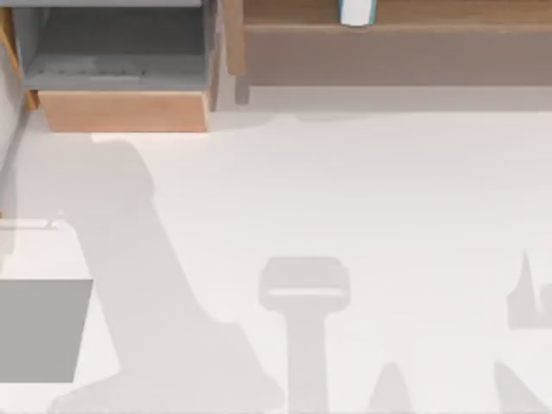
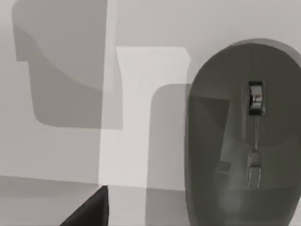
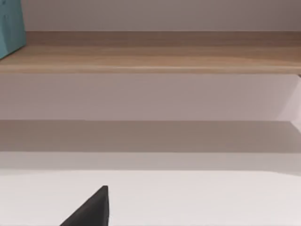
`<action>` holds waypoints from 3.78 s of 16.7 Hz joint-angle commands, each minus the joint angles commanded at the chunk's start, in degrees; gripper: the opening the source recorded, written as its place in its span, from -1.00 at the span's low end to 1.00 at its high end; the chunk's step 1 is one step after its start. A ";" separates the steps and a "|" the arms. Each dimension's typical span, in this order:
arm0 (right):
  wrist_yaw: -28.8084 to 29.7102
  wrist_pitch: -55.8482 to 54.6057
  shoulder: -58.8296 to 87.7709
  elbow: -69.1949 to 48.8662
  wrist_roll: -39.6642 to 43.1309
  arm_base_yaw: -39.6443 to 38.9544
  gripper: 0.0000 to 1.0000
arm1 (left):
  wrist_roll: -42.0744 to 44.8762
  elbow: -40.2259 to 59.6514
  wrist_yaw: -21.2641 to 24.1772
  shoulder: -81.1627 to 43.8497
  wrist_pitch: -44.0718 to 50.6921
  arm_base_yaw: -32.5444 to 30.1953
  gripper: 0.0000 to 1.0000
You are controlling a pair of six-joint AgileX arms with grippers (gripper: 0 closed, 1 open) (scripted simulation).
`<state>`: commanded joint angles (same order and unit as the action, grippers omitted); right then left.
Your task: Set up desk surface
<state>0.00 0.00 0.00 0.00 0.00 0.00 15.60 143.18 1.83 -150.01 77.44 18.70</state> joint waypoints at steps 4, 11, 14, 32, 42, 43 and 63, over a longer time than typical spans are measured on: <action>0.00 0.00 0.00 0.00 0.00 0.00 1.00 | 0.02 -0.22 -0.05 0.01 -0.13 0.18 1.00; 0.00 0.00 0.00 0.00 0.00 0.00 1.00 | 0.51 -4.14 0.12 0.61 -3.45 0.59 1.00; 0.00 0.00 0.00 0.00 0.00 0.00 1.00 | 0.16 -5.43 0.03 0.10 -5.50 0.32 1.00; 0.00 0.00 0.00 0.00 0.00 0.00 1.00 | -0.05 -5.78 0.00 -0.52 -6.30 -0.06 -0.96; 0.00 0.00 0.00 0.00 0.00 0.00 1.00 | 0.04 -5.78 -0.02 -0.47 -6.29 0.04 -1.00; 0.00 0.00 0.00 0.00 0.00 0.00 1.00 | -0.04 -5.68 0.01 -0.02 -6.22 0.13 -1.00; 0.00 0.00 0.00 0.00 0.00 0.00 1.00 | -7.18 -46.16 -0.01 45.23 -17.51 -11.92 -1.00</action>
<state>0.00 0.00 0.00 0.00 0.00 0.00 8.42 97.02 1.82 -104.78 59.93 6.78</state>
